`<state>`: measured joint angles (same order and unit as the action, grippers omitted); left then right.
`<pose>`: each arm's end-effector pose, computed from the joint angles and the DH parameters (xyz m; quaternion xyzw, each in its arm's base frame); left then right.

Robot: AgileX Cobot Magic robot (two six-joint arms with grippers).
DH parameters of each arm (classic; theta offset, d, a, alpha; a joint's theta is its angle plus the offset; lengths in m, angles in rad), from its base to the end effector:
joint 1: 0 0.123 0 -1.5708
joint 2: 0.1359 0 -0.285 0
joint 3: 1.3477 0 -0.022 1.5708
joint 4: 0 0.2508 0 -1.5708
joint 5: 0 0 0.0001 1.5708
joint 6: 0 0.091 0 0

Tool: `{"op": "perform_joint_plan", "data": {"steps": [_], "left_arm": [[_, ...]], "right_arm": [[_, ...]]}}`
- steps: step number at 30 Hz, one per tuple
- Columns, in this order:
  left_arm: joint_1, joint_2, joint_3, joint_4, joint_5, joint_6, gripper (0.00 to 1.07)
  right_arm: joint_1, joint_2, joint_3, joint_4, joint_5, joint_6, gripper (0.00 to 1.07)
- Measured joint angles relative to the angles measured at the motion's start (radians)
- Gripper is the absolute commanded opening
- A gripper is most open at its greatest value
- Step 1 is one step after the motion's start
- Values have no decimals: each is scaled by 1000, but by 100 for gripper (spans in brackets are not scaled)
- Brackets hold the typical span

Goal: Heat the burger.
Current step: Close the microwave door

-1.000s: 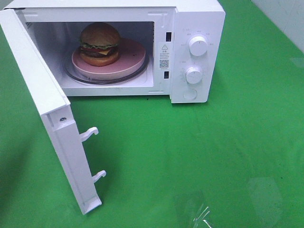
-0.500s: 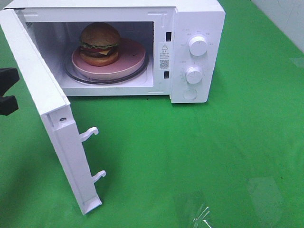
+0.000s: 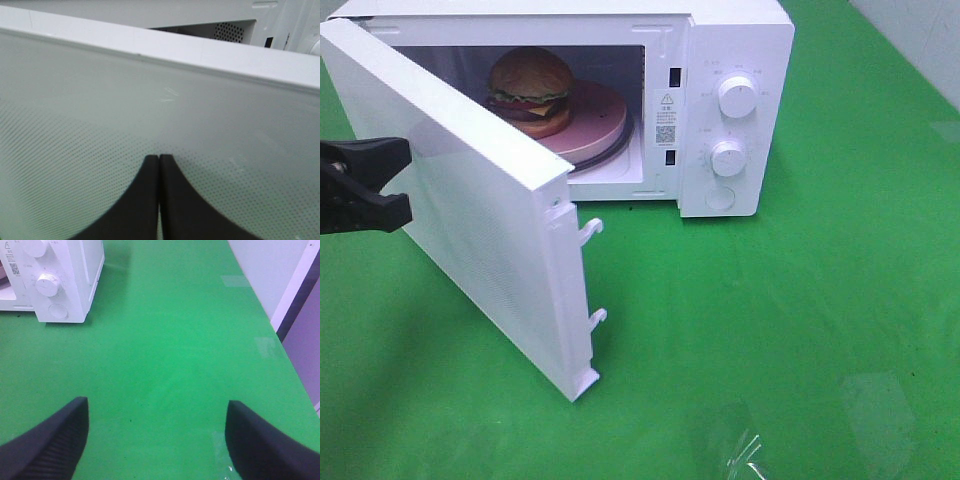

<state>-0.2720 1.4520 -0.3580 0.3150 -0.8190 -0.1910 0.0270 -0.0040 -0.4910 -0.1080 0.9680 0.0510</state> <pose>0.2297 -0.0854 0.1889 0.1863 0.7538 -0.1639 0.6084 -0.0009 -0.0081 0.2828 0.0094 0.8283 -0.0322 0.5593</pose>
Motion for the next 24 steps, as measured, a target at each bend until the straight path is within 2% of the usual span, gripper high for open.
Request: {"op": "perform_joint_plan", "data": {"steps": [10,14,17,19,24], "left_arm": [[-72,89,-84,-71,0,6,0],[-137,159,-158,-102,0,9,0],[-145,169,-169,-103,0,11,0],[-178,216,-224,-117,1,15,0],[-206,260,-277,-152,3,16,0]], "right_arm": [[0,0,0,0,0,0,76],[0,0,0,0,0,0,76],[0,0,0,0,0,0,76],[0,0,0,0,0,0,76],[0,0,0,0,0,0,76]]}}
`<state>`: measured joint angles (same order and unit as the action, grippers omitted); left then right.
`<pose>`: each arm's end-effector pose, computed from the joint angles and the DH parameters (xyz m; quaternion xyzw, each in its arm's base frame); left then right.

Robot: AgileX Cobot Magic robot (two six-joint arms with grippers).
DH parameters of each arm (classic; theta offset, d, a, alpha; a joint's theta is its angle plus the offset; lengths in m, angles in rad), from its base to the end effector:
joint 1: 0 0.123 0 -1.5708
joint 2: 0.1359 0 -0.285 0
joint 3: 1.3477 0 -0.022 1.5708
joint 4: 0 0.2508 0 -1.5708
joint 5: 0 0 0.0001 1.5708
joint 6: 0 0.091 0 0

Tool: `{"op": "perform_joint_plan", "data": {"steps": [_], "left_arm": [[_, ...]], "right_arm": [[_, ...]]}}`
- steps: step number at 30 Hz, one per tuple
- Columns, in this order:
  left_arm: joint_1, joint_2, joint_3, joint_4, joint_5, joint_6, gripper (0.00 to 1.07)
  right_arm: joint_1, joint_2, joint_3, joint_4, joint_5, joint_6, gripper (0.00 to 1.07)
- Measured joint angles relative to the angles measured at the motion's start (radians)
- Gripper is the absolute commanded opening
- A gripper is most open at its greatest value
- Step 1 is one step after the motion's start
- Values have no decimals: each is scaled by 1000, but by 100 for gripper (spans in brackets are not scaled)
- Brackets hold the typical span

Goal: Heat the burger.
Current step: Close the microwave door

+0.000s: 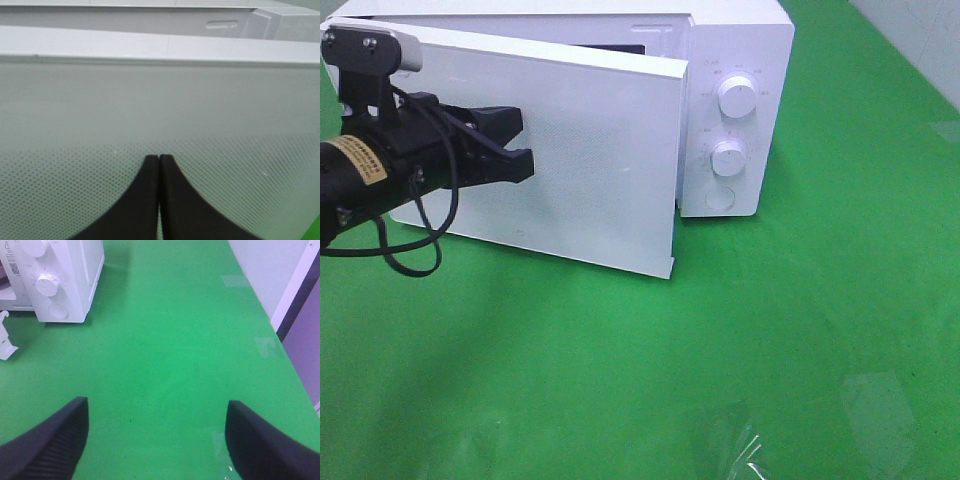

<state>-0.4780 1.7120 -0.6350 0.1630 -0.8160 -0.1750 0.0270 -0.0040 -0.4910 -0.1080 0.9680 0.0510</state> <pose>0.2818 -0.1581 0.1832 0.1951 0.7423 -0.2146 0.6040 -0.0009 -0.0081 0.2828 0.0094 0.8283 -0.0322 0.5593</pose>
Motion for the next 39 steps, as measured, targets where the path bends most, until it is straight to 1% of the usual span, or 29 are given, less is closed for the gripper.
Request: {"op": "perform_joint_plan", "data": {"steps": [2,4,5,6,7,8,9,10,13,15,16,17,18,19,25,26,27,28,29,30,32,33,34,35,38,39], "left_arm": [[-7,9,-14,-7,1,0,0],[-27,48,-81,-21,29,1,0],[-27,48,-81,-21,29,1,0],[-40,66,-116,-26,48,9,0],[-40,66,-116,-26,48,9,0],[-52,86,-148,-35,62,18,0],[-52,86,-148,-35,62,18,0],[-65,106,-187,-48,69,29,0],[-69,116,-204,-52,75,30,0],[-79,154,-265,-72,90,34,0],[-79,154,-265,-72,90,34,0],[-82,169,-291,-70,112,37,0],[-82,169,-291,-70,112,37,0],[-89,183,-313,-57,131,42,0],[-96,214,-354,-46,140,48,0],[-97,222,-369,-48,150,61,0],[-97,222,-369,-48,150,61,0],[-101,230,-378,-54,163,92,0],[-101,230,-378,-54,163,92,0],[-106,234,-387,-67,179,122,0],[-108,235,-389,-71,185,132,0],[-108,236,-393,-74,189,147,0],[-108,236,-393,-74,189,147,0],[-108,238,-400,-113,190,165,0],[-105,240,-400,-127,194,175,0],[-105,240,-400,-144,197,199,0]], "right_arm": [[0,0,0,0,0,0,76],[0,0,0,0,0,0,76],[0,0,0,0,0,0,76],[0,0,0,0,0,0,76],[0,0,0,0,0,0,76],[0,0,0,0,0,0,76],[0,0,0,0,0,0,76],[0,0,0,0,0,0,76],[0,0,0,0,0,0,76],[0,0,0,0,0,0,76],[0,0,0,0,0,0,76],[0,0,0,0,0,0,76],[0,0,0,0,0,0,76],[0,0,0,0,0,0,76],[0,0,0,-1,0,0,76],[0,0,0,-1,0,0,76],[0,0,0,-1,0,0,76],[0,0,0,-1,0,0,76],[0,0,0,-1,0,0,76],[0,0,0,-1,0,0,76],[0,0,0,-1,0,0,76],[0,0,0,-1,0,0,76],[0,0,0,-1,0,0,76],[0,0,0,-1,0,0,76],[0,0,0,-1,0,0,76],[0,0,0,-2,0,0,76]]}}
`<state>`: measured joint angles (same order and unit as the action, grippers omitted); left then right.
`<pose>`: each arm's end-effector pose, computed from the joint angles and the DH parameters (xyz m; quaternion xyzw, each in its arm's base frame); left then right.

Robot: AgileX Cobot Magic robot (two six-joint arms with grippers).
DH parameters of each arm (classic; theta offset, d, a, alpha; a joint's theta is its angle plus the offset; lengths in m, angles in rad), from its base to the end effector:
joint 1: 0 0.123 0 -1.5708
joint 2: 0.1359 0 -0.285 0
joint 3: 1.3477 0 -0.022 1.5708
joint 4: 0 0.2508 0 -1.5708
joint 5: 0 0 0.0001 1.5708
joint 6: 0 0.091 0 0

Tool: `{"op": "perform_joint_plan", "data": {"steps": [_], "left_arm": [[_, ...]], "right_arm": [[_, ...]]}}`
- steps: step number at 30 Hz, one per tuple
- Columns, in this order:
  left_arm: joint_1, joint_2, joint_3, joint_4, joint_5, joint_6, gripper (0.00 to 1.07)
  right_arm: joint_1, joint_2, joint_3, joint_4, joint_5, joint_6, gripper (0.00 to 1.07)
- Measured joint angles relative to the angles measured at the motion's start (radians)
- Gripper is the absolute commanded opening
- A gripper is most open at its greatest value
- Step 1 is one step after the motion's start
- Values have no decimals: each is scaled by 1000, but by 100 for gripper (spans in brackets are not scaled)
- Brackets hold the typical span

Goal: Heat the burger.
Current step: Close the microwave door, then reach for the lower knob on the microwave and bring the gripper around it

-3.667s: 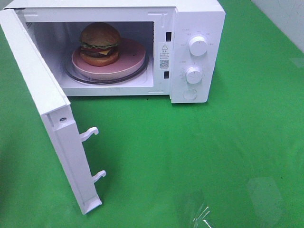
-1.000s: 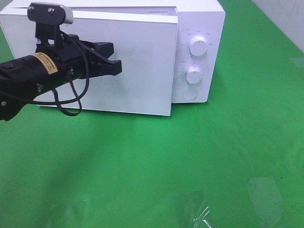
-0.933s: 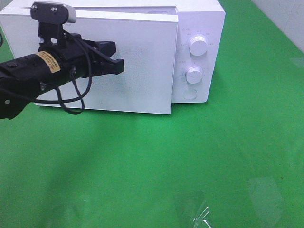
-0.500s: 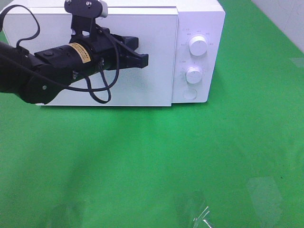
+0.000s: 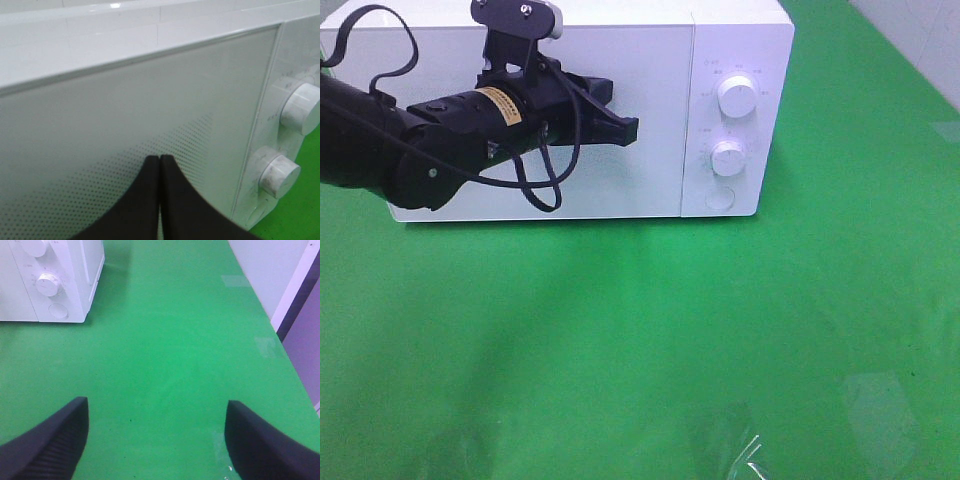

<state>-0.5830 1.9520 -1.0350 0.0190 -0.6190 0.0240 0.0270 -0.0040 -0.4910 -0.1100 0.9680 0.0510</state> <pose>0.3462 -0.2295 0.1814 0.2414 0.7392 -0.1729 0.6045 -0.0009 -0.0083 0.2828 0.0094 0.8282 -0.0332 0.5593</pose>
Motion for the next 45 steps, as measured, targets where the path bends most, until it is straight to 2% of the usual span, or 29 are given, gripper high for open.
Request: {"op": "perform_joint_plan", "data": {"steps": [6,8,10,13,14,15,16,17,18,19,20,21,24,25,28,32,38,42,43,44,45], "left_arm": [[1,-5,0,-8,25,15,0],[1,-20,-1,-19,74,16,0],[-7,-65,-12,-77,218,16,0],[-11,-74,-14,-89,242,16,0],[-30,-111,-19,-107,341,16,3],[-30,-111,-19,-107,341,16,3],[-56,-140,-21,-110,446,16,17],[-56,-140,-21,-110,446,16,17],[-81,-164,-23,-110,534,16,40],[-105,-188,-23,-110,643,16,73],[-105,-188,-23,-110,643,16,73],[-122,-202,-23,-114,732,16,99],[-130,-208,-23,-117,777,13,102],[-143,-217,-23,-122,870,6,100],[-146,-228,-23,-140,951,3,100],[-150,-287,-23,-215,1191,2,100],[-150,-351,-23,-215,1385,2,100],[-105,-407,-23,-210,1507,-24,100],[-57,-431,-23,-203,1558,-35,100],[-57,-431,-23,-203,1558,-35,100],[-7,-454,-23,-191,1594,-40,100]], "right_arm": [[0,0,0,1,0,0,75],[0,0,0,1,0,0,75],[0,0,0,1,0,0,75],[0,0,0,1,0,0,75],[0,0,0,1,0,0,75],[0,0,0,1,0,0,75],[0,0,0,1,0,0,75],[0,0,0,1,0,0,75],[0,0,0,1,0,0,75],[0,0,0,1,0,0,75],[0,0,0,1,0,0,75],[0,0,0,1,0,0,75],[0,0,0,1,0,0,75],[0,0,0,1,0,0,75],[0,0,0,1,0,0,75],[0,0,0,1,0,0,75],[0,0,0,1,0,0,75],[0,0,0,1,0,0,75],[0,0,0,1,0,0,75],[0,0,0,1,0,0,75],[0,0,0,1,0,0,75]]}}
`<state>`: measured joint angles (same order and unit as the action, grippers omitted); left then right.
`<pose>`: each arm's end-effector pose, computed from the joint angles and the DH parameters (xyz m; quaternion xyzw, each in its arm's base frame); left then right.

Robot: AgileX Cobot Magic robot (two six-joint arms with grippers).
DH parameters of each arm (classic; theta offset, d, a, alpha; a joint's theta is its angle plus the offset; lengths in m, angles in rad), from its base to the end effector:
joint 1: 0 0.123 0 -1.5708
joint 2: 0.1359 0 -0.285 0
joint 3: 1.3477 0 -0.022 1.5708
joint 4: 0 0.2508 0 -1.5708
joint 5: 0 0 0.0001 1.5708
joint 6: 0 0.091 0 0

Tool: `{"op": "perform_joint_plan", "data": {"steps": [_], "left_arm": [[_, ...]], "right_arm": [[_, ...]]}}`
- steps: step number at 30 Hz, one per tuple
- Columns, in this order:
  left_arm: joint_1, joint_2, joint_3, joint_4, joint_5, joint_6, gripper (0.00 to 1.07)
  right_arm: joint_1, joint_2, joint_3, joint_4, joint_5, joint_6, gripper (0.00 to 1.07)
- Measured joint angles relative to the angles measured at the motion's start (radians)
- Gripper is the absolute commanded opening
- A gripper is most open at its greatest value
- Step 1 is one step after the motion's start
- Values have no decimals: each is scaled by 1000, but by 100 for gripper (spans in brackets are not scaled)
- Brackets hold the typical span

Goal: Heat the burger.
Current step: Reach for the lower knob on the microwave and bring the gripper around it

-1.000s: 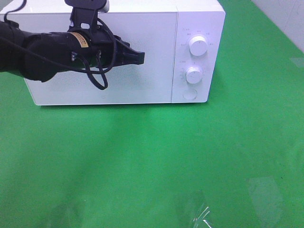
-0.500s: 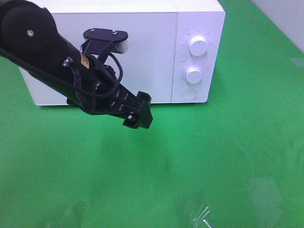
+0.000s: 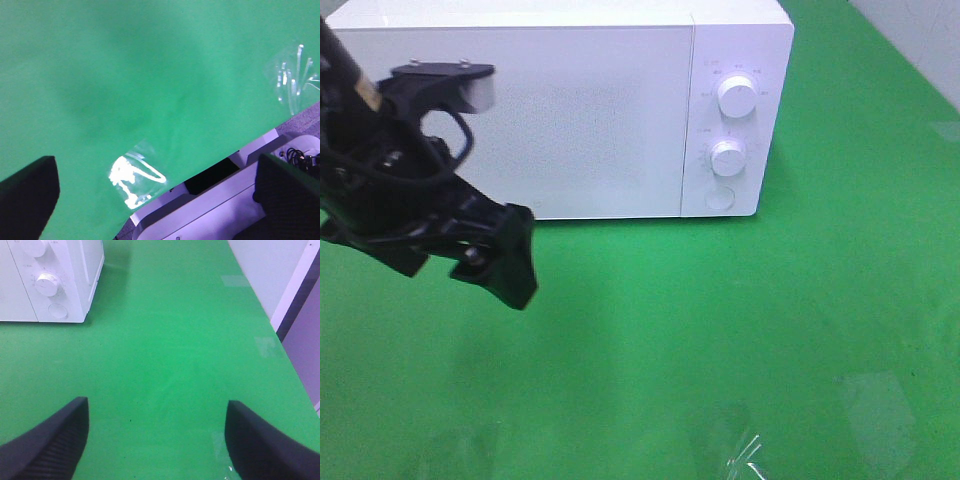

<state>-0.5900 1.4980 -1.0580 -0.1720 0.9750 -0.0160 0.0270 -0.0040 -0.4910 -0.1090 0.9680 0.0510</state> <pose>0.2281 -0.1682 0.2541 0.2423 0.9596 -0.1090 0.0924 -0.0009 -0.0082 0.2828 0.0094 0.8283 -0.0327 0.5593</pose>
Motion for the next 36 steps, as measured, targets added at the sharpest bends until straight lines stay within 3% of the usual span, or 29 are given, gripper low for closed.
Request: {"op": "perform_joint_plan", "data": {"steps": [3,5,6,7,8,9,10,14,16,24,33,35,36], "left_arm": [[36,-15,0,5,17,0,100],[199,-75,0,29,76,4,100],[199,-75,0,29,76,4,100],[280,-97,-1,37,105,16,100],[280,-97,-1,37,105,16,100],[362,-117,-1,44,138,44,100],[362,-117,-1,44,138,44,100],[539,-181,-1,44,198,72,100],[578,-214,-1,30,201,73,100],[610,-368,25,26,231,76,100],[610,-629,261,40,222,76,100],[610,-760,368,41,186,77,100],[610,-760,368,41,186,77,100]], "right_arm": [[0,0,0,0,0,0,75],[0,0,0,0,0,0,75],[0,0,0,0,0,0,75],[0,0,0,0,0,0,75],[0,0,0,0,0,0,75],[0,0,0,0,0,0,75],[0,0,0,0,0,0,75],[0,0,0,0,0,0,75],[0,0,0,0,0,0,75],[0,0,0,0,0,0,75],[0,0,0,0,0,0,75],[0,0,0,0,0,0,75],[0,0,0,0,0,0,75]]}}
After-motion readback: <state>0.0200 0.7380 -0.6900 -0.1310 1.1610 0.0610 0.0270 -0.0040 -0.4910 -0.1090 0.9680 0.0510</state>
